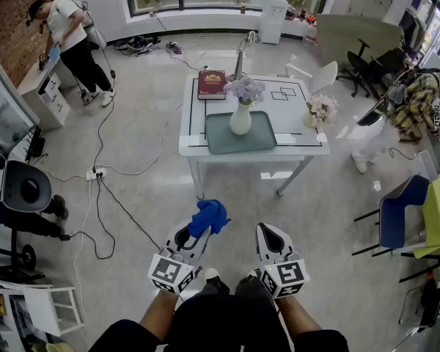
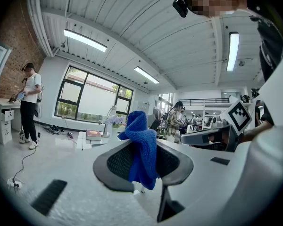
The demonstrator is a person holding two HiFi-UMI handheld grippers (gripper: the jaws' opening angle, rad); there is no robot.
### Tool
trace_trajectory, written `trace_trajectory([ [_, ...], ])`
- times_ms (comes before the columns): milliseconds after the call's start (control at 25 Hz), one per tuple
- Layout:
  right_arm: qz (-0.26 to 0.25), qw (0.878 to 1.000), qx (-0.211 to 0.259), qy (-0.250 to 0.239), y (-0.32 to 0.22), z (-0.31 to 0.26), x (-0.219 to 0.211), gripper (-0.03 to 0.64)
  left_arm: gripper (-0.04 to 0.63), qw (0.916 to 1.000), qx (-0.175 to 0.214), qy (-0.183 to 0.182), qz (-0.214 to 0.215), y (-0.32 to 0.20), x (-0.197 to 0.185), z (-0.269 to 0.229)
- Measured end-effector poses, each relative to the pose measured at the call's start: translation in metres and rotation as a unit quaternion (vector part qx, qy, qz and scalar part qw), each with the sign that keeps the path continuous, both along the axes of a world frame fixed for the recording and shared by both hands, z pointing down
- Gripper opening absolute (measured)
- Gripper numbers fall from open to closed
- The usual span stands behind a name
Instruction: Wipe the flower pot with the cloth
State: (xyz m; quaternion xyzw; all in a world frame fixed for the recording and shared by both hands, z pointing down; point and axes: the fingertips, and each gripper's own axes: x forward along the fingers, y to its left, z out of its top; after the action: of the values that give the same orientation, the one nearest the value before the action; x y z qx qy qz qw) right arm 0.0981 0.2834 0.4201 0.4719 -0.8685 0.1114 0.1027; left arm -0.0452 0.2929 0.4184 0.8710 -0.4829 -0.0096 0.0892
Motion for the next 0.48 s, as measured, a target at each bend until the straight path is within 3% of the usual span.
trace_trajectory([
  [480,-0.012,1.000,-0.009,-0.011,-0.002,0.002,-0.013,0.008,0.104,0.9997,-0.018,0.012,0.006,-0.006,-0.011,0.009],
])
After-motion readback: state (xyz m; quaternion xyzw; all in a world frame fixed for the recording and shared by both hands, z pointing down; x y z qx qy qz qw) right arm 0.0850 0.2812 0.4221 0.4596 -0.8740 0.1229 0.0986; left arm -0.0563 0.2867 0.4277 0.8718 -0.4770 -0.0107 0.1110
